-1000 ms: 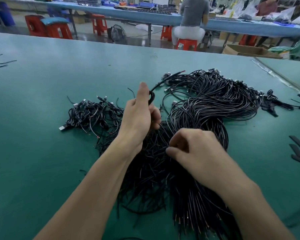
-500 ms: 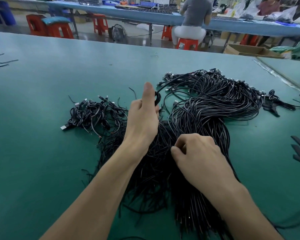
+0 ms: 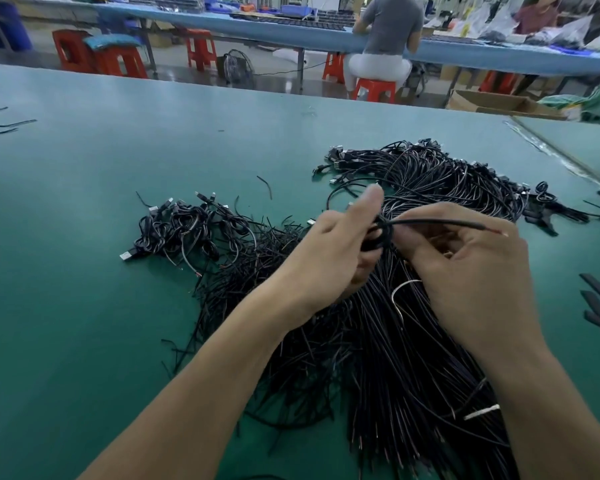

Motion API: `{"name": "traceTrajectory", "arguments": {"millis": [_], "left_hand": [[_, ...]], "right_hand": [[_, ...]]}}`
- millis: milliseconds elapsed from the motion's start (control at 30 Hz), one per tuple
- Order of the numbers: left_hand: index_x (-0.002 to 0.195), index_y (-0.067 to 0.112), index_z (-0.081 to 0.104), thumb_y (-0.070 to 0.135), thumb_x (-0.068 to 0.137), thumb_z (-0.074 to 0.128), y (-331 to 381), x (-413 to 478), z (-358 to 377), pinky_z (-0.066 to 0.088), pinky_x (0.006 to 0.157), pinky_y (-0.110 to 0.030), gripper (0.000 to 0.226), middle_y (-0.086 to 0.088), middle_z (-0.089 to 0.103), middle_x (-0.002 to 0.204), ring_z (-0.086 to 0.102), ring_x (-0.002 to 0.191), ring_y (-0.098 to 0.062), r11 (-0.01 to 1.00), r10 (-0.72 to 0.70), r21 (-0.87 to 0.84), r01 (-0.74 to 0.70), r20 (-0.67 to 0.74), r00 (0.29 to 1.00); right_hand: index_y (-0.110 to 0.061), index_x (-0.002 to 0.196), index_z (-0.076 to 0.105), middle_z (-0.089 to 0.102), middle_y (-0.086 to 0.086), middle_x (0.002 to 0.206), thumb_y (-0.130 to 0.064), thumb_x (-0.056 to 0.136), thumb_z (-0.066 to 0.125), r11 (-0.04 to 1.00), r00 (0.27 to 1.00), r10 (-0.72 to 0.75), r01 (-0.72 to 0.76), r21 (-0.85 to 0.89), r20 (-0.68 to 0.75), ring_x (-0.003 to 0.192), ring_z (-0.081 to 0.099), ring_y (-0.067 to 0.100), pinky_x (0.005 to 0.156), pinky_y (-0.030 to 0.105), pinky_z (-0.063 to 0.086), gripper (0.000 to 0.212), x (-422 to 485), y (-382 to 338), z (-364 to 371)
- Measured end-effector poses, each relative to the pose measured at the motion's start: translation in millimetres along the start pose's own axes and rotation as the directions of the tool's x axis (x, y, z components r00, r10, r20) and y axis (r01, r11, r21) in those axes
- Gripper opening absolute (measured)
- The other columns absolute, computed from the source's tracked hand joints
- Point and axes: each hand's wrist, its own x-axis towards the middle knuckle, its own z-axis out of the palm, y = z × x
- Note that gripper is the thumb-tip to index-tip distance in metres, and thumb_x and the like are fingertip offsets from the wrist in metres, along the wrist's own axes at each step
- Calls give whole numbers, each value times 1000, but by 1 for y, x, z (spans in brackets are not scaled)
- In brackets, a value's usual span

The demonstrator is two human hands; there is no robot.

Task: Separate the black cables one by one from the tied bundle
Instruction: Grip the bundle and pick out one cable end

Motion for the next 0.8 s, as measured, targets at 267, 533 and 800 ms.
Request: {"name": "traceTrajectory", "arguments": {"millis": [267, 533, 800], "left_hand": [[52, 23, 46, 53, 103, 34, 7, -7, 0, 18, 37, -12, 60, 12, 36, 40, 24, 33, -6, 1000, -23, 8, 22, 167, 986], [72, 24, 62, 48, 101, 40, 2, -7, 13, 20, 38, -13, 43, 9, 31, 46, 22, 34, -9, 999, 42, -2, -43, 244, 969], [92, 13, 44, 26, 108, 38, 7, -4, 10, 27, 35, -8, 21, 16, 44, 42, 34, 31, 3, 984, 178, -4, -179, -29, 984]], "right_hand": [[-37, 70, 70, 68, -7, 61, -41, 78, 68, 972, 941, 199, -153, 181, -274, 53, 64, 16, 53, 39, 53, 9, 6, 0, -9], [-25, 60, 72, 63, -11, 53, -20, 80, 74, 849, 963, 210, -94, 520, -169, 46, 50, -1, 46, 13, 40, 21, 4, -9, 3], [-28, 76, 77, 71, -8, 64, -21, 77, 73, 914, 991, 61, -105, 392, 122, 55, 59, 0, 56, 14, 45, 8, 5, -2, -6]]}}
